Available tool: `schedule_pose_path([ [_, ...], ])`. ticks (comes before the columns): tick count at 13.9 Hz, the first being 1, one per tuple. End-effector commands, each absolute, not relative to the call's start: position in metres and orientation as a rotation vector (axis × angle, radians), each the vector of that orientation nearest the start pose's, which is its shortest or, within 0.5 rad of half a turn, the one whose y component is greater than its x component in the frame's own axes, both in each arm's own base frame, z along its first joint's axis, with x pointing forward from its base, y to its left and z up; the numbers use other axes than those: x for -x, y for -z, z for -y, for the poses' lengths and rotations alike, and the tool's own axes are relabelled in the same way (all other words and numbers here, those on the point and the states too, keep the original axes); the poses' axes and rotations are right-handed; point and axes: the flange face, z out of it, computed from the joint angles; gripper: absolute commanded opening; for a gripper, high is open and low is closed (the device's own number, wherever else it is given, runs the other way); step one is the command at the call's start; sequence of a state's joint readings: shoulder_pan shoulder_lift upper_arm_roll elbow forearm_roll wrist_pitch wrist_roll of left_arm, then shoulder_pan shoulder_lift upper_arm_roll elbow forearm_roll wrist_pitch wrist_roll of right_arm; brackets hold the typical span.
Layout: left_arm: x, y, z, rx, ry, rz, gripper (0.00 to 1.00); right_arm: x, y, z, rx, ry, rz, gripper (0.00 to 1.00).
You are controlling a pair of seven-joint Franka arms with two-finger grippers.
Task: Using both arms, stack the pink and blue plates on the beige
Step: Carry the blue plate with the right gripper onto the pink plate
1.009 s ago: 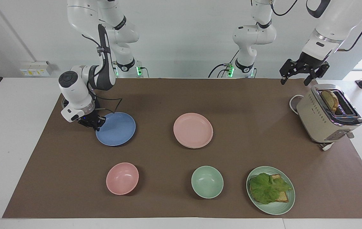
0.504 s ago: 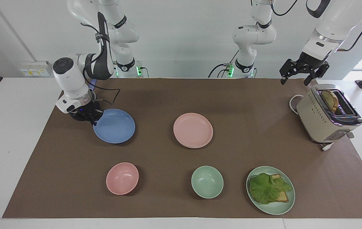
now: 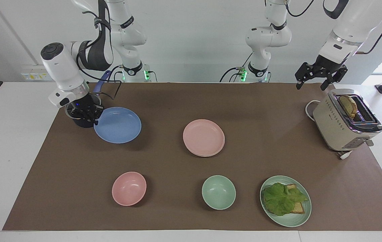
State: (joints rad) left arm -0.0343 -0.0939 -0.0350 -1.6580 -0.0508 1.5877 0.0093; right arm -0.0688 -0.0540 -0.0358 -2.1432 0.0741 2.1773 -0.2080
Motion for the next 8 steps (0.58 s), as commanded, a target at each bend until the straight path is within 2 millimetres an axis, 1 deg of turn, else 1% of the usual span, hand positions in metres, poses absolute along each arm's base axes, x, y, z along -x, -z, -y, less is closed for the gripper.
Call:
schedule_pose_path([
  [1,-0.524,-0.638,0.039,3.168,0.018,-0.139,1.0,-0.544,-0.445,0.036,3.037,0.167,0.093,0.0],
  [3,-0.524,-0.638,0.039,3.169,0.018,-0.136,1.0,-0.55,-0.446,0.015,3.032,0.169,0.104,0.0],
  [4,-0.524,-0.638,0.039,3.169,0.018,-0.134,1.0,-0.554,-0.448,0.002,3.03,0.169,0.098,0.0],
  [5,-0.524,-0.638,0.039,3.169,0.018,-0.134,1.0,-0.558,-0.444,-0.011,3.027,0.155,0.08,0.0],
  [7,-0.524,-0.638,0.039,3.168,0.018,-0.139,1.0,-0.569,-0.442,-0.045,2.997,0.151,0.072,0.0],
  [8,-0.524,-0.638,0.039,3.168,0.018,-0.139,1.0,-0.576,-0.448,-0.057,2.975,0.16,0.058,0.0],
])
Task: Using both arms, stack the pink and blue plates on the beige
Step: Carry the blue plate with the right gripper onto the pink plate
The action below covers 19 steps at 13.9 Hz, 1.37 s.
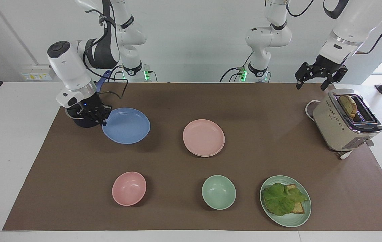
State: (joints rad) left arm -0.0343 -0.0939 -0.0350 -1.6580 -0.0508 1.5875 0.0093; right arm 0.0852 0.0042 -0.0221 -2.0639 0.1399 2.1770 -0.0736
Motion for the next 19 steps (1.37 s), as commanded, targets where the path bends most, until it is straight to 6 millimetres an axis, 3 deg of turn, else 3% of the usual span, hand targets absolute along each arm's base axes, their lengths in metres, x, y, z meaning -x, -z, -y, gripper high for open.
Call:
schedule_pose_path([
  [1,-0.524,-0.638,0.039,3.169,0.018,-0.134,1.0,-0.583,-0.444,-0.075,2.96,0.132,0.054,0.0],
  [4,-0.524,-0.638,0.039,3.168,0.018,-0.139,1.0,-0.588,-0.425,-0.125,2.943,0.088,0.022,0.0],
  [8,-0.523,-0.638,0.039,3.169,0.016,-0.137,1.0,-0.582,-0.415,-0.187,2.888,0.031,0.019,0.0],
  [13,-0.524,-0.638,0.039,3.169,0.018,-0.134,1.0,-0.568,-0.383,-0.25,2.897,-0.01,0.021,0.0],
  [16,-0.524,-0.638,0.039,3.168,0.018,-0.139,1.0,-0.566,-0.357,-0.271,2.906,-0.017,0.009,0.0],
  [19,-0.524,-0.638,0.039,3.168,0.018,-0.139,1.0,-0.564,-0.344,-0.284,2.909,-0.012,-0.002,0.0],
])
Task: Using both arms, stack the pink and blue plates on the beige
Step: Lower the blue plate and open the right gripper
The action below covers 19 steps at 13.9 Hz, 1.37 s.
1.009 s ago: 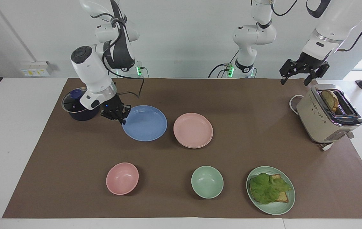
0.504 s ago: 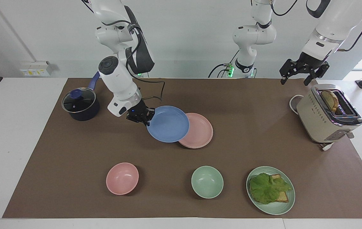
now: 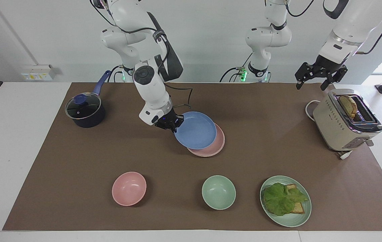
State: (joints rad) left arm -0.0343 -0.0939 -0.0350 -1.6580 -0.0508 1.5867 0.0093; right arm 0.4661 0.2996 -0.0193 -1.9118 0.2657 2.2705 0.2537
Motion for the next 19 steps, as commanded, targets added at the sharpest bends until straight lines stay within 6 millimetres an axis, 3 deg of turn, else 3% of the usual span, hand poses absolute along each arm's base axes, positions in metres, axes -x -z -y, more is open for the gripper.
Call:
schedule_pose_path([
  [1,-0.524,-0.638,0.039,3.168,0.018,-0.139,1.0,-0.565,-0.339,-0.284,2.913,-0.022,-0.008,0.0],
  [4,-0.523,-0.638,0.039,3.168,0.016,-0.139,1.0,-0.564,-0.343,-0.293,2.904,-0.008,-0.014,0.0],
  [14,-0.524,-0.638,0.039,3.168,0.018,-0.139,1.0,-0.563,-0.336,-0.296,2.905,-0.012,-0.037,0.0],
  [15,-0.524,-0.638,0.039,3.168,0.018,-0.139,1.0,-0.563,-0.337,-0.297,2.905,-0.01,-0.039,0.06],
  [16,-0.524,-0.638,0.039,3.169,0.018,-0.137,1.0,-0.564,-0.337,-0.296,2.906,-0.009,-0.04,0.22],
  [17,-0.524,-0.639,0.039,3.169,0.021,-0.137,1.0,-0.564,-0.337,-0.296,2.906,-0.009,-0.04,0.71],
  [18,-0.524,-0.638,0.039,3.169,0.018,-0.136,1.0,-0.564,-0.338,-0.296,2.905,-0.007,-0.042,0.93],
  [19,-0.524,-0.638,0.039,3.169,0.018,-0.136,1.0,-0.564,-0.338,-0.296,2.905,-0.008,-0.044,1.0],
])
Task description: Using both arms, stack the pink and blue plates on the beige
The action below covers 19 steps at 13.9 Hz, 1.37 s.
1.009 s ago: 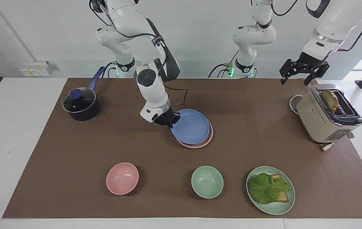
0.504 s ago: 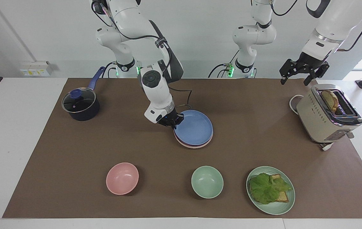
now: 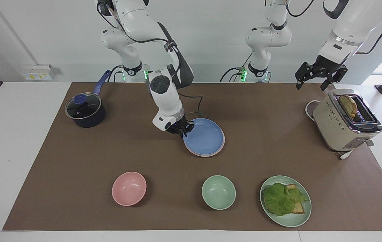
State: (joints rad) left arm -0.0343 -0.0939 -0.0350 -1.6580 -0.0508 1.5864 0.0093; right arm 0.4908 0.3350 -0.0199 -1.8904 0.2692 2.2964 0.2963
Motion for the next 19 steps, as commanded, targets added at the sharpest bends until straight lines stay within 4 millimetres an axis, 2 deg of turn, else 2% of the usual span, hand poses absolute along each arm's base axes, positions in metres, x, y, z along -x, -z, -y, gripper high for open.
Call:
schedule_pose_path([
  [1,-0.523,-0.639,0.039,3.169,0.018,-0.137,1.0,-0.565,-0.339,-0.295,2.904,-0.003,-0.048,1.0],
  [4,-0.524,-0.638,0.039,3.169,0.018,-0.137,1.0,-0.567,-0.345,-0.292,2.903,0.005,-0.065,1.0],
  [7,-0.523,-0.638,0.039,3.168,0.016,-0.139,1.0,-0.57,-0.374,-0.271,2.898,0.047,-0.096,1.0],
  [9,-0.524,-0.638,0.039,3.169,0.018,-0.137,1.0,-0.577,-0.397,-0.242,2.893,0.08,-0.141,1.0],
  [11,-0.524,-0.638,0.039,3.168,0.018,-0.139,1.0,-0.581,-0.424,-0.204,2.937,0.119,-0.158,1.0],
  [15,-0.524,-0.638,0.039,3.169,0.018,-0.136,1.0,-0.575,-0.463,-0.145,2.983,0.125,-0.228,1.0],
  [19,-0.524,-0.638,0.039,3.168,0.018,-0.139,1.0,-0.565,-0.5,-0.076,3.034,0.124,-0.293,1.0],
])
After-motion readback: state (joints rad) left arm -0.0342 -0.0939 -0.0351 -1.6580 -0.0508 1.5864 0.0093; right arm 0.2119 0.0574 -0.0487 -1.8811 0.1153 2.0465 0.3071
